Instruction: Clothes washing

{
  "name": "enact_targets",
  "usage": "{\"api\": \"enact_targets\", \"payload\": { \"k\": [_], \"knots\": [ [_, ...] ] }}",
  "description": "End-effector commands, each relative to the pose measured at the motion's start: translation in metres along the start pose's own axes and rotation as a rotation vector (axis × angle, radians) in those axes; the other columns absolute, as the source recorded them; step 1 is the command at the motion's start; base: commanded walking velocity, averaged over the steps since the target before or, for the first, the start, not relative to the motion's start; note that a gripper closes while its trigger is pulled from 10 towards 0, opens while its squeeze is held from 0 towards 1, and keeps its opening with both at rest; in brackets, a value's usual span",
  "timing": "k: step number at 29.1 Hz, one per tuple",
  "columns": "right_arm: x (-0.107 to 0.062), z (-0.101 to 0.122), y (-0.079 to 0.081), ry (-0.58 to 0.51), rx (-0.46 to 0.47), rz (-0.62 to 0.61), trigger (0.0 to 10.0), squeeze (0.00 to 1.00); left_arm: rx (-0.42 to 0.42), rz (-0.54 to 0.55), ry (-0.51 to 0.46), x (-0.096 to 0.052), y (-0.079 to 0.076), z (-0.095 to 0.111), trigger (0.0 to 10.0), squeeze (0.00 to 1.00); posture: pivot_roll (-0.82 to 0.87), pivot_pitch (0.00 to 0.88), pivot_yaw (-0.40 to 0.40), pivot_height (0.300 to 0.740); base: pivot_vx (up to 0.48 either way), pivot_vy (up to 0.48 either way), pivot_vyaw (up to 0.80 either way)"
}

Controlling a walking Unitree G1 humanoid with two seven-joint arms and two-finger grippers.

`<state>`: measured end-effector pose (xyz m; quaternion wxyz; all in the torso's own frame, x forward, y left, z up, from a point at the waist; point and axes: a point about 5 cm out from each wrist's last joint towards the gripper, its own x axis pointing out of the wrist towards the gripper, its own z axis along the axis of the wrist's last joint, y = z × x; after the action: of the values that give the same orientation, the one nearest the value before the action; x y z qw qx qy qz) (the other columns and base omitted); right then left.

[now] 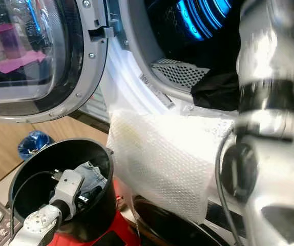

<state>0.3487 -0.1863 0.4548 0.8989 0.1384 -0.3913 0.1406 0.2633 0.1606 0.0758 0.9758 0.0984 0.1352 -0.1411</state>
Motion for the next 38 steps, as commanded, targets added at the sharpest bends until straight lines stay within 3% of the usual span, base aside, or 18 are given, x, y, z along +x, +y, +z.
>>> {"api": "enact_targets", "payload": {
  "k": [1, 9, 12, 15, 16, 17, 18, 19, 20, 24, 25, 26, 28, 29, 32, 34, 36, 38],
  "knots": [
    [-0.007, 0.019, 0.013, -0.082, 0.049, 0.058, 10.0, 0.00, -0.004, -0.005, 0.019, -0.001, 0.003, -0.004, 10.0, 0.00, -0.12, 0.048, 0.108, 0.740, 0.000, 0.000, 0.00],
    [-0.058, 0.029, 0.040, -0.159, 0.169, 0.206, 10.0, 0.00, -0.004, 0.003, -0.005, -0.001, 0.006, 0.000, 10.0, 0.00, -0.12, 0.055, 0.110, 0.740, 0.000, 0.000, 0.00],
    [-0.076, 0.031, 0.055, -0.170, 0.289, 0.310, 10.0, 0.00, 0.003, -0.003, -0.005, -0.002, 0.005, 0.000, 10.0, 0.00, -0.11, 0.056, 0.105, 0.740, 0.000, 0.000, 0.00],
    [-0.113, 0.024, 0.078, -0.084, 0.392, 0.513, 10.0, 0.00, 0.002, -0.002, -0.007, -0.003, 0.005, -0.001, 10.0, 0.00, -0.11, 0.060, 0.101, 0.740, 0.000, 0.000, 0.00],
    [-0.136, 0.013, 0.089, -0.002, 0.473, 0.612, 10.0, 0.00, 0.001, 0.000, -0.005, -0.003, 0.005, -0.002, 10.0, 0.00, -0.12, 0.065, 0.097, 0.740, 0.000, 0.000, 0.00],
    [-0.149, 0.008, 0.095, 0.042, 0.493, 0.656, 10.0, 0.00, 0.003, 0.000, -0.005, -0.004, 0.005, -0.002, 10.0, 0.00, -0.11, 0.067, 0.095, 0.740, 0.000, 0.000, 0.00],
    [-0.174, -0.005, 0.106, 0.157, 0.439, 0.750, 10.0, 0.00, 0.000, 0.002, -0.008, -0.004, 0.005, -0.002, 10.0, 0.00, -0.11, 0.070, 0.094, 0.740, 0.000, 0.000, 0.00],
    [-0.174, -0.005, 0.106, 0.157, 0.439, 0.750, 10.0, 0.00, 0.000, 0.002, -0.008, -0.004, 0.005, -0.002, 10.0, 0.00, -0.11, 0.070, 0.094, 0.740, 0.000, 0.000, 0.00],
    [-0.196, -0.014, 0.113, 0.245, 0.479, 0.805, 10.0, 0.00, -0.001, 0.010, -0.024, -0.005, 0.005, 0.000, 10.0, 0.00, -0.12, 0.073, 0.093, 0.740, 0.000, 0.000, 0.00],
    [-0.215, -0.023, 0.114, 0.317, 0.576, 0.786, 10.0, 0.00, 0.039, 0.011, -0.071, -0.007, 0.006, 0.008, 10.0, 0.00, -0.12, 0.075, 0.089, 0.740, 0.000, 0.000, 0.00],
    [-0.224, -0.027, 0.112, 0.351, 0.609, 0.766, 10.0, 0.00, 0.085, -0.001, -0.093, -0.008, 0.005, 0.014, 10.0, 0.00, -0.12, 0.077, 0.083, 0.740, 0.000, 0.000, 0.00],
    [-0.239, -0.038, 0.108, 0.425, 0.626, 0.739, 10.0, 0.00, 0.206, -0.042, -0.144, -0.010, 0.002, 0.029, 10.0, 0.00, -0.12, 0.080, 0.080, 0.740, 0.000, 0.000, 0.00],
    [-0.266, -0.056, 0.102, 0.549, 0.644, 0.701, 10.0, 0.00, 0.343, -0.093, -0.222, -0.014, -0.004, 0.051, 10.0, 0.00, -0.11, 0.079, 0.078, 0.740, 0.000, 0.000, 0.00],
    [-0.284, -0.067, 0.099, 0.638, 0.658, 0.679, 10.0, 0.00, 0.394, -0.116, -0.273, -0.017, -0.007, 0.066, 10.0, 0.00, -0.11, 0.080, 0.080, 0.740, 0.000, 0.000, 0.00],
    [-0.307, -0.087, 0.090, 0.739, 0.659, 0.610, 10.0, 0.00, 0.465, -0.165, -0.346, -0.023, -0.015, 0.084, 10.0, 0.00, -0.11, 0.080, 0.081, 0.740, 0.000, 0.000, 0.00],
    [-0.316, -0.097, 0.081, 0.774, 0.669, 0.540, 10.0, 0.00, 0.459, -0.222, -0.358, -0.025, -0.023, 0.088, 10.0, 0.00, -0.10, 0.077, 0.083, 0.740, 0.000, 0.000, 0.00],
    [-0.335, -0.118, 0.065, 0.866, 0.627, 0.413, 10.0, 0.00, 0.402, -0.352, -0.346, -0.027, -0.040, 0.085, 10.0, 0.00, -0.10, 0.077, 0.084, 0.740, 0.000, 0.000, 0.00],
    [-0.360, -0.146, 0.039, 0.977, 0.576, 0.155, 10.0, 0.00, 0.298, -0.546, -0.247, -0.027, -0.063, 0.065, 10.0, 0.00, -0.11, 0.069, 0.082, 0.740, 0.000, 0.000, 0.00]
  ]
}}
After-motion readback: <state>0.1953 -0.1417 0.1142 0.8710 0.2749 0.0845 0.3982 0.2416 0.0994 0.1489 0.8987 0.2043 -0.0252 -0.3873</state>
